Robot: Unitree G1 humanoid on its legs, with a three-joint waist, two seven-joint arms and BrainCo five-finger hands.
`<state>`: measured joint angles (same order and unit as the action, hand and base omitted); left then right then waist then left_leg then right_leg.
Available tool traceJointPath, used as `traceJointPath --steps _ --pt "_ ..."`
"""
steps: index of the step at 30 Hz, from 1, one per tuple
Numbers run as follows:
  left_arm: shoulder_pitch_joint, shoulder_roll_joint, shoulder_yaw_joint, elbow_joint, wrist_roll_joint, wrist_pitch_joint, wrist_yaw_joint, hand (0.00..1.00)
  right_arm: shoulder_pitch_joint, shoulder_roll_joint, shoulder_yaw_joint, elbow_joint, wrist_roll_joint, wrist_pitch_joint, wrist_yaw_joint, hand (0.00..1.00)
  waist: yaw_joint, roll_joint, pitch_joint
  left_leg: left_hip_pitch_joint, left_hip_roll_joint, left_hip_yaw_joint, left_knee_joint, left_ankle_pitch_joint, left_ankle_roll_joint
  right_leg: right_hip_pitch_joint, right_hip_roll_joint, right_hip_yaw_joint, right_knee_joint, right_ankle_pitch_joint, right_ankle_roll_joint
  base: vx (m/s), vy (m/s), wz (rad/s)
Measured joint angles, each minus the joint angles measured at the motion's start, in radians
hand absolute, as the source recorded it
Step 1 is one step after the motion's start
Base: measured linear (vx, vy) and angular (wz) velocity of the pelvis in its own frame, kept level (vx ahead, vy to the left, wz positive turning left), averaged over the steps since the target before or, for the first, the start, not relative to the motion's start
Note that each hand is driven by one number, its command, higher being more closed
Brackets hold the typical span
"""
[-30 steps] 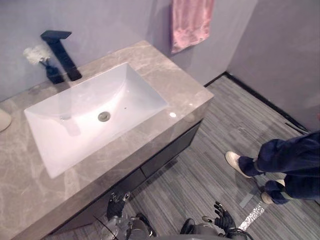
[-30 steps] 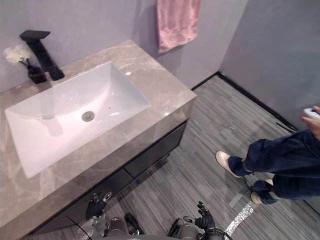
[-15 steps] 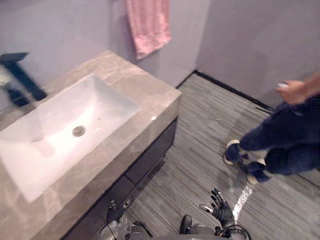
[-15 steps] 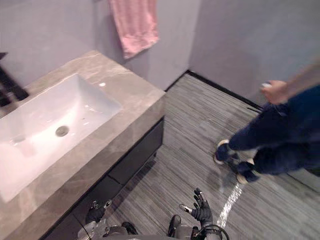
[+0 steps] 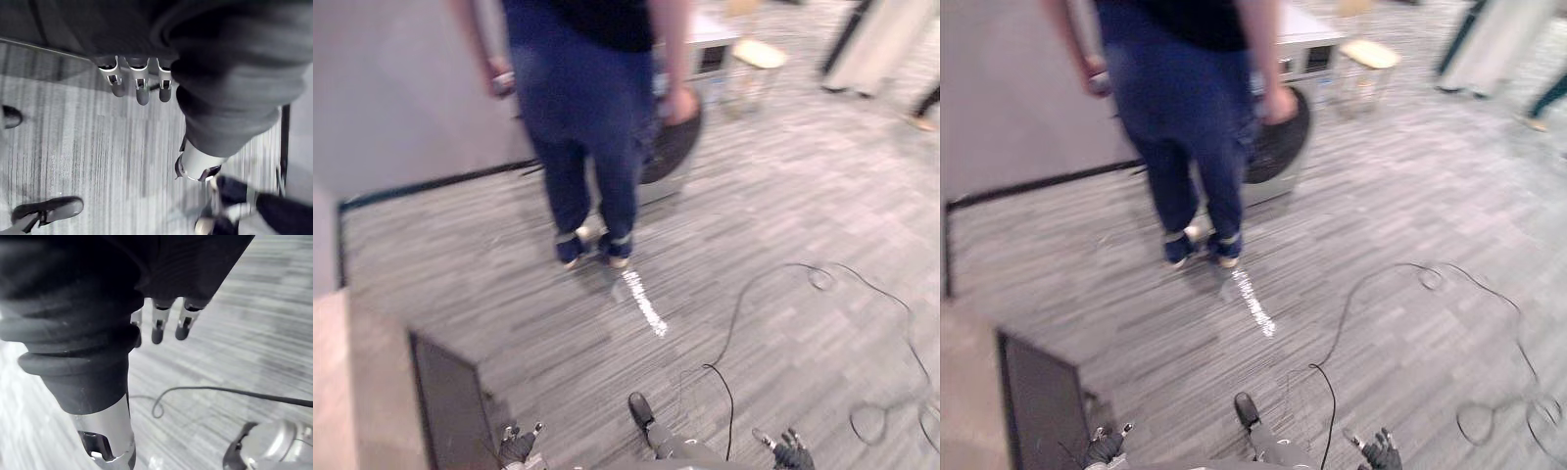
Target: Organize washtable
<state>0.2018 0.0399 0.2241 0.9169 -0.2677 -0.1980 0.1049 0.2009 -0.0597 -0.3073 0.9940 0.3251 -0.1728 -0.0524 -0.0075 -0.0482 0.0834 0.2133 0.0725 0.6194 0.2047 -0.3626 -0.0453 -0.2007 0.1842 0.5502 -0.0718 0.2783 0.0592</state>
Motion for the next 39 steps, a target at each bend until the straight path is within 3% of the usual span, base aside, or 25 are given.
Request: traceJointPath --steps 3,5,7,11,12,13,14,15,16,17,18,19,20,21,22,23,25,26,27,28,29,30,31,33,39 --pt "-0.025 -0.001 -0.018 0.0 0.067 -0.002 -0.02 0.0 0.024 0.028 -0.006 0.01 0.019 0.008 0.005 0.0 -0.037 0.015 -0.011 0.005 -0.033 0.095 0.022 -0.001 0.002 -0.019 0.014 0.068 -0.002 0.007 -0.023 -0.04 0.068 -1.48" --pt "-0.028 -0.018 -0.02 -0.002 0.084 -0.002 -0.026 0.0 0.047 0.036 -0.011 0.011 0.019 0.015 0.011 0.0 -0.038 0.032 -0.011 0.007 -0.035 0.13 0.049 -0.002 0.003 -0.019 0.023 0.084 -0.003 -0.008 -0.064 -0.01 0.044 -1.05" --pt "-0.017 -0.062 -0.019 -0.001 0.085 0.0 -0.038 0.0 0.087 0.036 -0.032 0.009 0.019 0.028 0.023 0.0 -0.033 0.068 -0.016 0.011 -0.03 0.186 0.083 -0.003 0.004 -0.028 0.025 0.025 -0.003 -0.036 -0.118 0.01 0.059 -1.06" --pt "-0.003 -0.113 -0.024 0.008 0.114 0.021 -0.042 0.0 0.099 0.031 -0.042 -0.021 0.017 0.03 0.038 0.0 -0.027 0.095 -0.022 0.049 -0.025 0.299 0.086 -0.029 -0.005 -0.055 0.068 -0.046 0.038 -0.036 -0.118 0.03 0.071 -0.98" --pt "-0.004 -0.113 -0.022 0.009 0.116 0.021 -0.042 0.0 0.101 0.033 -0.042 -0.026 0.017 0.03 0.038 0.0 -0.025 0.094 -0.023 0.05 -0.022 0.315 0.093 -0.029 -0.005 -0.07 0.067 -0.088 0.057 -0.043 -0.127 0.01 0.086 -0.87" --pt "-0.009 -0.115 -0.016 0.012 0.123 0.021 -0.042 0.0 0.1 0.034 -0.045 -0.028 0.017 0.031 0.038 0.0 -0.02 0.11 -0.017 0.044 -0.014 0.323 0.114 -0.029 -0.005 -0.114 0.058 -0.229 0.128 -0.08 -0.174 0.01 0.075 -0.77" --pt "-0.025 -0.116 -0.007 0.018 0.123 0.024 -0.046 0.0 0.102 0.034 -0.042 -0.028 0.017 0.031 0.039 0.0 -0.012 0.105 -0.012 0.043 -0.005 0.298 0.161 -0.029 -0.005 -0.156 0.031 -0.388 0.233 -0.122 -0.227 0.03 0.088 -0.71" --pt "-0.024 -0.117 0.012 0.018 0.122 0.026 -0.052 0.0 0.109 0.032 -0.033 -0.028 0.017 0.031 0.041 0.0 -0.014 0.103 -0.008 0.04 -0.005 0.274 0.206 -0.027 -0.004 -0.166 0.016 -0.445 0.275 -0.128 -0.243 0.08 0.089 -0.59" --pt "-0.023 -0.116 0.039 0.013 0.121 0.028 -0.061 0.0 0.115 0.028 -0.011 -0.029 0.017 0.032 0.045 0.0 -0.013 0.081 -0.017 0.001 0.005 0.202 0.314 0.003 0.035 -0.161 0.003 -0.436 0.286 -0.118 -0.238 0.11 0.105 -0.78" --pt "-0.027 -0.093 0.068 0.003 0.12 0.019 -0.071 0.0 0.083 0.04 0.02 -0.009 0.014 0.029 0.058 0.0 0.011 0.017 -0.014 -0.109 -0.016 0.052 0.423 -0.034 0.095 -0.116 -0.025 -0.294 0.168 -0.052 -0.215 0.07 0.144 -1.29" --pt "-0.04 -0.055 0.067 -0.006 0.12 0.002 -0.083 0.0 0.007 0.057 0.005 0.057 0.004 0.033 0.063 0.0 0.055 -0.025 0.012 -0.176 -0.042 -0.041 0.325 -0.127 0.167 -0.072 -0.078 -0.303 0.059 -0.053 -0.305 0.0 0.118 -1.32" --pt "-0.045 -0.054 0.067 -0.004 0.118 0.003 -0.085 0.0 -0.019 0.05 -0.01 0.073 0.003 0.034 0.065 0.0 0.059 -0.015 0.031 -0.182 -0.016 -0.062 0.185 -0.097 0.148 -0.078 -0.089 -0.412 0.079 -0.09 -0.344 -0.06 0.16 -1.54" --pt "-0.048 -0.068 0.073 0.001 0.079 0.011 -0.08 0.0 -0.054 0.017 -0.001 0.074 -0.005 0.029 0.071 0.0 0.08 0.014 0.062 -0.145 0.009 0.01 0.104 -0.012 0.076 -0.143 -0.144 -0.605 0.244 -0.212 -0.278 -0.02 0.134 -1.09" --pt "-0.044 -0.074 0.066 0.01 0.077 0.021 -0.081 0.0 -0.058 -0.002 0.006 0.054 -0.008 0.028 0.08 0.0 0.076 0.036 0.061 -0.113 0.012 0.027 0.069 -0.001 0.069 -0.165 -0.185 -0.718 0.369 -0.273 -0.221 0.06 0.254 -1.22" --pt "-0.028 -0.083 0.05 0.029 0.058 0.025 -0.084 0.0 -0.044 -0.01 0.002 0.04 -0.011 0.026 0.078 0.0 0.075 0.085 0.045 -0.056 0.013 0.073 -0.005 0.022 0.049 -0.161 -0.214 -0.822 0.49 -0.336 -0.157 0.11 0.215 -0.74" --pt "-0.025 -0.082 0.045 0.03 0.052 0.025 -0.084 0.0 -0.041 -0.011 0.003 0.041 -0.012 0.025 0.077 0.0 0.076 0.086 0.037 -0.037 0.007 0.078 -0.028 0.031 0.044 -0.14 -0.213 -0.822 0.498 -0.343 -0.133 0.14 0.209 -0.81" --pt "-0.023 -0.061 0.044 0.046 0.042 0.027 -0.086 0.0 -0.022 0.011 0.012 0.046 -0.014 0.025 0.078 0.0 0.067 0.05 0.011 -0.023 -0.025 0.091 -0.041 0.037 0.037 -0.074 -0.21 -0.785 0.448 -0.28 -0.137 0.15 0.033 -0.55" --pt "-0.031 -0.055 0.047 0.058 0.043 0.029 -0.085 0.0 -0.02 0.018 0.013 0.053 -0.014 0.028 0.078 0.0 0.063 0.036 0.001 -0.029 -0.036 0.112 0.01 0.038 0.035 -0.027 -0.216 -0.763 0.339 -0.285 -0.115 0.19 -0.007 -0.63" --pt "-0.033 -0.049 0.052 0.063 0.043 0.027 -0.086 0.0 -0.023 0.023 0.017 0.055 -0.015 0.029 0.079 0.0 0.07 0.008 -0.001 -0.081 -0.009 0.124 0.134 0.037 0.008 0.0 -0.236 -0.726 0.274 -0.244 -0.108 0.23 -0.023 -0.73" --pt "-0.043 -0.032 0.045 0.063 0.044 0.016 -0.089 0.0 -0.032 0.038 0.014 0.073 -0.015 0.029 0.077 0.0 0.07 -0.025 0.015 -0.122 -0.019 0.093 0.162 -0.008 0.041 0.037 -0.28 -0.686 0.215 -0.219 -0.075 0.14 -0.018 -0.46" --pt "-0.046 -0.03 0.04 0.063 0.044 0.015 -0.088 0.0 -0.027 0.04 0.005 0.095 -0.014 0.031 0.077 0.0 0.066 -0.013 0.018 -0.11 -0.022 0.078 0.063 0.009 0.03 0.063 -0.292 -0.683 0.19 -0.211 -0.064 0.13 -0.055 -0.24" --pt "-0.032 -0.047 0.034 0.067 0.037 0.016 -0.082 0.0 -0.015 0.023 -0.018 0.102 -0.004 0.03 0.079 0.0 0.054 0.01 0.016 -0.082 -0.006 0.088 -0.105 0.179 0.015 0.101 -0.286 -0.68 0.149 -0.204 -0.035 0.09 -0.007 -0.22" --pt "-0.02 -0.05 0.024 0.068 0.038 0.019 -0.08 0.0 -0.011 0.009 -0.019 0.097 -0.003 0.037 0.078 0.0 0.051 0.035 0.002 -0.06 -0.021 0.094 -0.121 0.185 0.013 0.116 -0.295 -0.674 0.135 -0.197 -0.027 0.13 0.094 -0.21" --pt "-0.024 -0.049 0.014 0.074 0.045 0.023 -0.081 0.0 -0.002 0.018 -0.031 0.081 -0.005 0.043 0.078 0.0 0.047 0.039 -0.01 -0.058 -0.033 0.091 -0.112 0.184 0.013 0.117 -0.307 -0.676 0.135 -0.197 -0.027 0.11 0.139 -0.12" --pt "-0.035 -0.019 0.009 0.067 0.043 0.026 -0.083 0.0 0.009 0.052 -0.031 0.083 -0.022 0.046 0.079 0.0 0.051 -0.005 -0.005 -0.053 -0.01 0.068 -0.029 0.18 0.019 0.139 -0.307 -0.678 0.145 -0.209 -0.025 0.1 -0.007 -0.07"
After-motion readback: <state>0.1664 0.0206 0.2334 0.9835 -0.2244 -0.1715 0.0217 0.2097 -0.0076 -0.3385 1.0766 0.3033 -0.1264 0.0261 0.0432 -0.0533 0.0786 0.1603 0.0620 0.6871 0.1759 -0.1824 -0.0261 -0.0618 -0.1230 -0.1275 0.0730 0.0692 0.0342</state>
